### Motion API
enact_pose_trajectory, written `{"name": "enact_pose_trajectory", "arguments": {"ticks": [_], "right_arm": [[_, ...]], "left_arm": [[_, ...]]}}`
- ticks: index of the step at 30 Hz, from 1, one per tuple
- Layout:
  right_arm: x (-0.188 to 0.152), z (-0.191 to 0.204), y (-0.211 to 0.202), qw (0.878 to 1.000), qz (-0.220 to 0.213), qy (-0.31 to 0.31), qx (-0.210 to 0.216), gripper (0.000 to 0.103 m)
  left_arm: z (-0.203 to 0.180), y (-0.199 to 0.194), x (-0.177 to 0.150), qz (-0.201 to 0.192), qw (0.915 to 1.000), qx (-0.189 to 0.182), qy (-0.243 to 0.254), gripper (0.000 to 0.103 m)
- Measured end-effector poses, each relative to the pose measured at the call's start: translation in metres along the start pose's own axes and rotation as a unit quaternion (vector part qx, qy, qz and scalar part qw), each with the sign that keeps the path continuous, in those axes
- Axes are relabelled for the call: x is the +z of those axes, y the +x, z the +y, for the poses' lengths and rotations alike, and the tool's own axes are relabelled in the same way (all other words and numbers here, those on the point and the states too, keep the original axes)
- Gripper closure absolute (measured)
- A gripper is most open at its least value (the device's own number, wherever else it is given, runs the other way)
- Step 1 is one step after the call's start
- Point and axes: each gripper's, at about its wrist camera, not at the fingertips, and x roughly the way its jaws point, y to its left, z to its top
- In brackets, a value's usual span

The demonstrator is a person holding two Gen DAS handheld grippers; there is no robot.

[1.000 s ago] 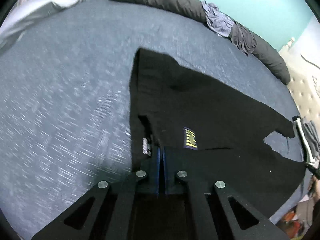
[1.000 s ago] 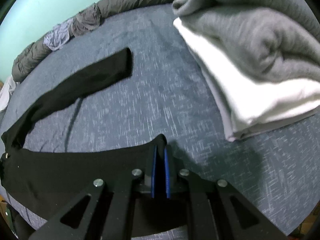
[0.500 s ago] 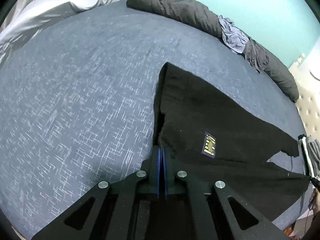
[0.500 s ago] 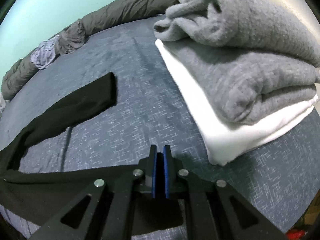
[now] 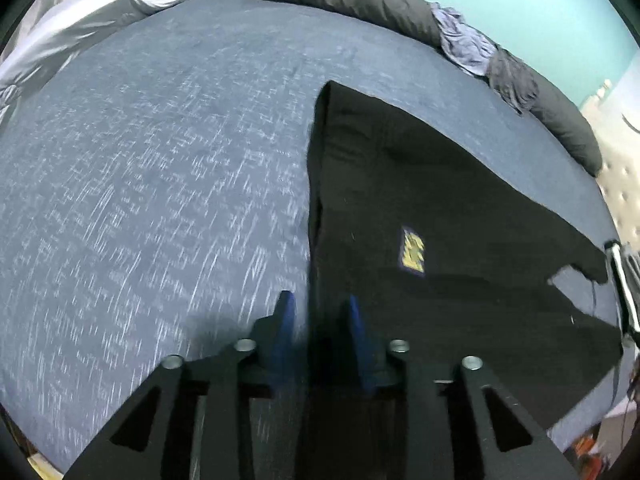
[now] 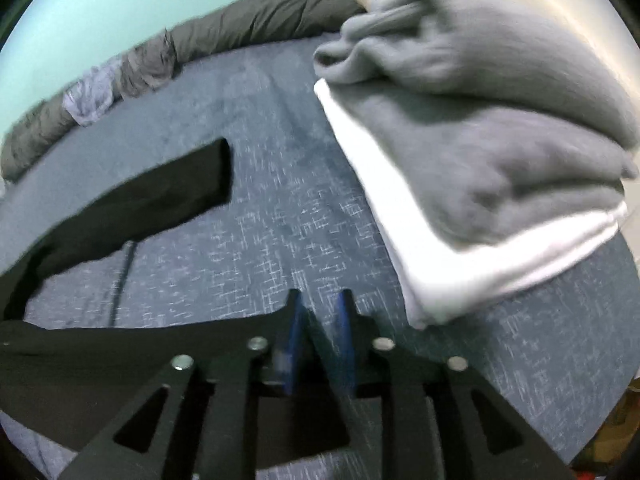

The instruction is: Fold clothes

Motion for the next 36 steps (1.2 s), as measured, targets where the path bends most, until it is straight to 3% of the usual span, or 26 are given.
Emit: {"name": "enact_pose_trajectory", "arguments": {"ticks": [2, 7, 13, 19, 20, 23, 24, 27, 29, 36], "right_arm": [[-0.010, -0.009, -0.003, 1.000, 0.010, 0.014, 0.015, 0.055], [-0.045, -0.029, -0.006, 0.997, 0.037, 0.050, 0.049, 0.055], [-0.062, -0.032, -0.006, 0.990, 0.046, 0.084, 0.099, 0.055], [-0.071, -0.026, 0.002, 0.988, 0.058, 0.095, 0.105, 0.055], [-0.071, -0.026, 0.002, 0.988, 0.058, 0.096, 0.103, 0.057], [-0.070, -0.024, 0.002, 0.989, 0.056, 0.097, 0.099, 0.075], [-0.070, -0.023, 0.001, 0.989, 0.054, 0.096, 0.100, 0.081], [-0.065, -0.021, -0.001, 0.990, 0.053, 0.086, 0.099, 0.090], [-0.062, -0.020, -0.006, 0.991, 0.047, 0.081, 0.100, 0.094], [-0.050, -0.014, -0.030, 0.992, 0.029, 0.064, 0.109, 0.095]], "left_arm": [[0.001, -0.008, -0.014, 0.001, 1.0000, -0.009, 0.000, 0.052], [0.007, -0.018, -0.046, 0.007, 0.9995, -0.021, -0.021, 0.049], [0.025, -0.023, -0.072, 0.006, 0.9964, -0.039, -0.074, 0.049], [0.023, -0.020, -0.083, 0.008, 0.9936, -0.063, -0.093, 0.049], [0.021, -0.019, -0.084, 0.010, 0.9933, -0.067, -0.093, 0.049], [0.018, -0.013, -0.085, 0.012, 0.9924, -0.073, -0.098, 0.050], [0.018, -0.012, -0.085, 0.012, 0.9924, -0.071, -0.099, 0.052], [0.020, -0.011, -0.086, 0.012, 0.9933, -0.056, -0.100, 0.080], [0.025, -0.015, -0.087, 0.009, 0.9929, -0.056, -0.105, 0.091], [0.027, -0.043, -0.086, -0.019, 0.9937, -0.062, -0.091, 0.102]]}}
